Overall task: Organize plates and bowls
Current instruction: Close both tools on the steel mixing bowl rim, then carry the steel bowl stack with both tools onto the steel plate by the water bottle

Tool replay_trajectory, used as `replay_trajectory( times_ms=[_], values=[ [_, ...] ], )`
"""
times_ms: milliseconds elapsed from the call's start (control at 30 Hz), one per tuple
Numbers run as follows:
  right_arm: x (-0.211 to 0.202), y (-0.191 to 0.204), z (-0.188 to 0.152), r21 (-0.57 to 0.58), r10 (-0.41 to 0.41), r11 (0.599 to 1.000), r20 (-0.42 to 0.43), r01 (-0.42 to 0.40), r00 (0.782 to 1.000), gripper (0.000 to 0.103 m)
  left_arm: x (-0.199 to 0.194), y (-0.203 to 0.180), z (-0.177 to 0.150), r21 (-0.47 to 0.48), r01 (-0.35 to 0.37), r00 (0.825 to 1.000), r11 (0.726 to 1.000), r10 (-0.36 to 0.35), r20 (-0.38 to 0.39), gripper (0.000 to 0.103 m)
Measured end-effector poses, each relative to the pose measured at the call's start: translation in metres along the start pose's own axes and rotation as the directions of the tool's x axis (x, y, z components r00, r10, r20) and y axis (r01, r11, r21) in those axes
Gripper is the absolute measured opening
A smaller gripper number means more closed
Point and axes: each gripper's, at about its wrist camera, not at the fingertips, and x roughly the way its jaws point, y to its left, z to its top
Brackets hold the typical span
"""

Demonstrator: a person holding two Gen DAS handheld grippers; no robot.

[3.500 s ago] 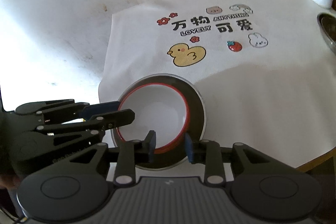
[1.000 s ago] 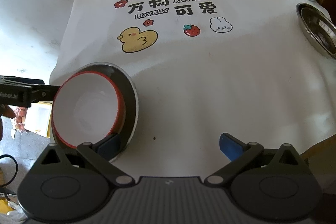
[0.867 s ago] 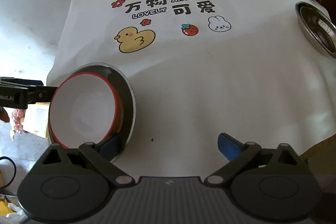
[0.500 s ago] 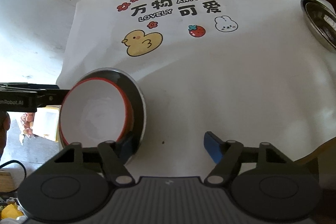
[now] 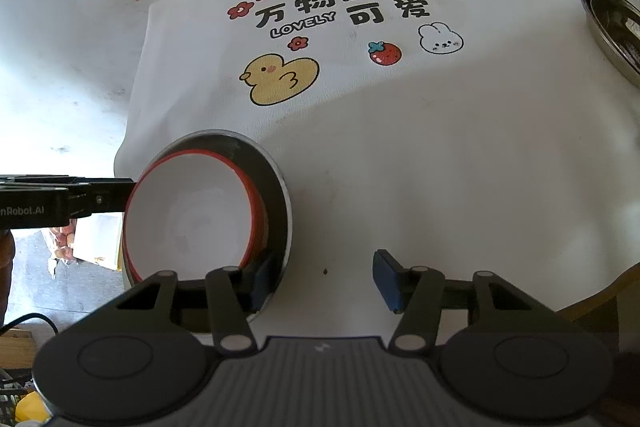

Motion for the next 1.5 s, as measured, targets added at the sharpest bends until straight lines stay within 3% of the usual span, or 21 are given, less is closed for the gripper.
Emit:
replay_trajectory(
  times_ms=[67,567,833,933,1067,1233,1500],
  values=[
    [-0.001,0.001,-0.001,0.001,0.002,1.0,0.001,-0.002,1.0,0.059,0.002,-0.001,-0.001,0.01,-0.016,1.0,1.0,0.016,-0.014,0.029],
    [0.003,-0.002,-0.003,0.036,0.018,0.999,-0.016,-0.018,1.0,0.059,0.02,-0.011,-0.003,0.056,-0.066,0.996,0.996,0.069,-0.053,0.027],
    [0.003,0.005,0.0,0.059,0.065,0.996,-0.025,-0.063,0.998,0.025,0.022,-0.012,-0.003,0.058,-0.073,0.996,0.996,0.075,-0.05,0.027],
    [0.004,0.008,-0.001,0.077,0.077,0.994,-0.024,-0.074,0.997,0.018,0.022,-0.011,-0.003,0.046,-0.073,0.996,0.996,0.075,-0.048,0.026],
    [0.005,0.008,-0.003,0.114,0.089,0.99,-0.017,-0.086,0.996,0.015,0.021,-0.01,-0.005,0.03,-0.069,0.997,0.997,0.07,-0.037,0.024],
    [0.01,0.001,-0.004,0.195,0.119,0.974,-0.01,-0.115,0.993,0.014,0.02,-0.019,-0.008,0.042,-0.064,0.998,0.997,0.065,-0.016,0.006],
    [0.013,-0.003,-0.006,0.233,0.145,0.962,0.003,-0.142,0.989,0.014,0.02,-0.026,-0.01,0.068,-0.1,0.995,0.993,0.1,-0.002,0.006]
  ],
)
